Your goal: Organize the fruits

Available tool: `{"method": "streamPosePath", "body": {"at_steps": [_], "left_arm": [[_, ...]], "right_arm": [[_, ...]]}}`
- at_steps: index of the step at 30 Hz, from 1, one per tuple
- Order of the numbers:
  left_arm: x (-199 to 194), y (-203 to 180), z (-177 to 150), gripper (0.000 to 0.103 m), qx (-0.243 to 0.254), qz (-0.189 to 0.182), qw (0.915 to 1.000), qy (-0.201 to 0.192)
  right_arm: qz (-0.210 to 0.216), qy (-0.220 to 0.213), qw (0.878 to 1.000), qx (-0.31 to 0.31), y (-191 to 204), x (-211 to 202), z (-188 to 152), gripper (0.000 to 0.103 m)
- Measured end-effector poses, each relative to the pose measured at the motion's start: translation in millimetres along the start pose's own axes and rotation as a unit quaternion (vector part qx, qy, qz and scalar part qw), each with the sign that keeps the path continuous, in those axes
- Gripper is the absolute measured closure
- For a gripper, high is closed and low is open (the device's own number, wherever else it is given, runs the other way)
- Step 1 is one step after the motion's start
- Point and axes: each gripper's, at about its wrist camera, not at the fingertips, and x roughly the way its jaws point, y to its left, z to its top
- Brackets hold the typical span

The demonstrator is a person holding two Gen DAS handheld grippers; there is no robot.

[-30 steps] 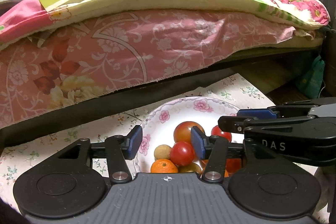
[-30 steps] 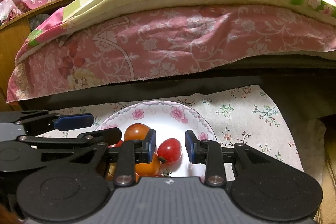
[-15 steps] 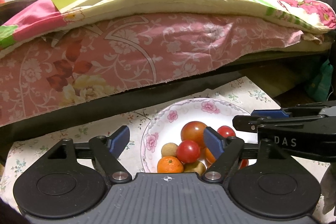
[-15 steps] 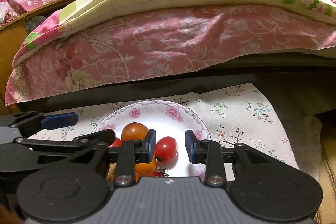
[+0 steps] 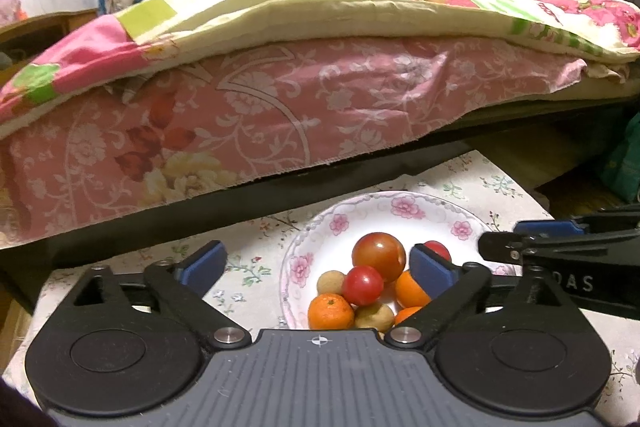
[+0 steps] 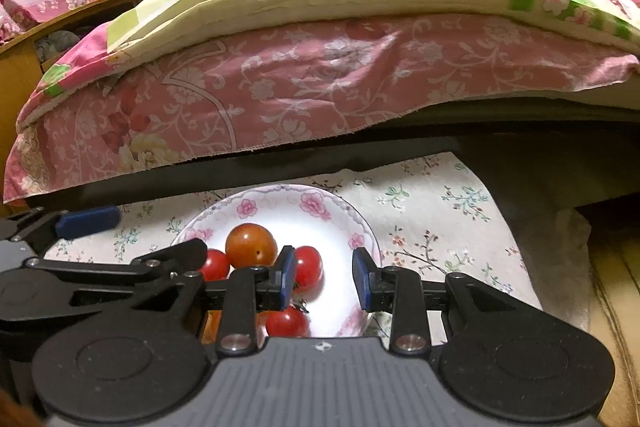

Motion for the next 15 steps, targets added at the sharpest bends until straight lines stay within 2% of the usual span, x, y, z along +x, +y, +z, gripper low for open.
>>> {"method": "streamPosePath", "body": {"at_steps": [15], "left_arm": [[-29.0,6.4,-15.1,0.0,-0.03,0.015,0.9994,0.006]], "right_arm": [[-0.005,-0.001,1.0,0.003,5.3,-37.3,-18.4,0.072]]}}
